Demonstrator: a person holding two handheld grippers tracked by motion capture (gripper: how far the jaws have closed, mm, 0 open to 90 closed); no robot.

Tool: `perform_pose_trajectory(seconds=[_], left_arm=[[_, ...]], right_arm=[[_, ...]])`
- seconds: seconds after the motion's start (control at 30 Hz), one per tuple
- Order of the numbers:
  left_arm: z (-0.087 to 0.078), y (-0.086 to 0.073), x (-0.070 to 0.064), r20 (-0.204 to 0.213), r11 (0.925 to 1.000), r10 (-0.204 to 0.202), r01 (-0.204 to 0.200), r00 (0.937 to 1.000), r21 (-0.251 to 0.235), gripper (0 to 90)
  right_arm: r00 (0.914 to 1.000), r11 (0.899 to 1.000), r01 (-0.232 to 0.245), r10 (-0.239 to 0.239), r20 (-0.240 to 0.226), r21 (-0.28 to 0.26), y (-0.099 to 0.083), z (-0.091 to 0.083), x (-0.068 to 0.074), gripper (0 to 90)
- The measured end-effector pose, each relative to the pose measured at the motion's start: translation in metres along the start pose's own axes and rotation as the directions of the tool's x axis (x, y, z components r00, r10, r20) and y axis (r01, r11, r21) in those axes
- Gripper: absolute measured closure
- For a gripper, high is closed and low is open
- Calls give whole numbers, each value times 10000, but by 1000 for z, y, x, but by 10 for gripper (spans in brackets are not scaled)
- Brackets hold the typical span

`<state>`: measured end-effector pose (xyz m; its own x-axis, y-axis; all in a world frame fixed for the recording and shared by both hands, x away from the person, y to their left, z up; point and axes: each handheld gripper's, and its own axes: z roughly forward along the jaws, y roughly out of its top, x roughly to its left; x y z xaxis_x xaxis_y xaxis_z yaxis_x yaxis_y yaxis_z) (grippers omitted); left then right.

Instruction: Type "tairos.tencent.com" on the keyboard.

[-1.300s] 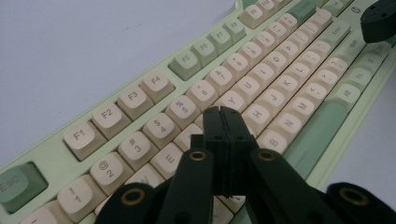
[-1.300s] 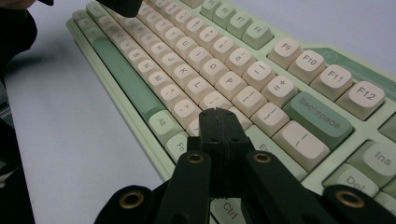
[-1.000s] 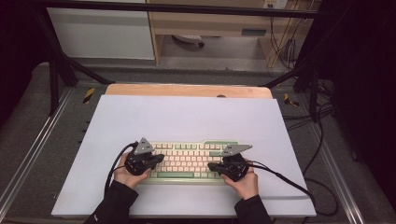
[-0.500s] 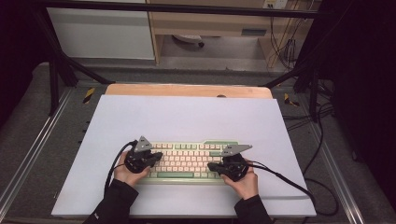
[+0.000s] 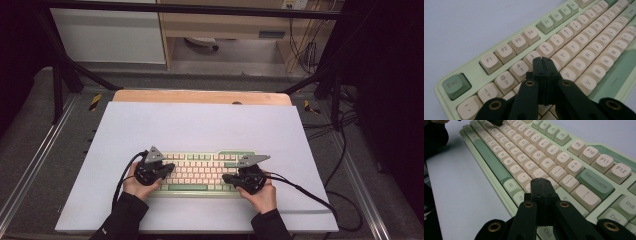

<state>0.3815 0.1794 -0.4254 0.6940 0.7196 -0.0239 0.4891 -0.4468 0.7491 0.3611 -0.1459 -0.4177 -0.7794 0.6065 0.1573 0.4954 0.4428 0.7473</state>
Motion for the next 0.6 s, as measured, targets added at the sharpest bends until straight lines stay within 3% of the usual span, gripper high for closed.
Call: perform_pose_trajectory(seconds=[0.33, 0.6], left_arm=[[2, -2, 0, 15, 10000, 23, -23, 10000, 45, 896], [-6, 0, -3, 86, 9999, 63, -62, 9999, -94, 897]], right_arm=[[10000, 10000, 0, 0, 20, -55, 0, -1, 0, 900], [10000, 9999, 58, -58, 6, -130, 1, -2, 0, 900]])
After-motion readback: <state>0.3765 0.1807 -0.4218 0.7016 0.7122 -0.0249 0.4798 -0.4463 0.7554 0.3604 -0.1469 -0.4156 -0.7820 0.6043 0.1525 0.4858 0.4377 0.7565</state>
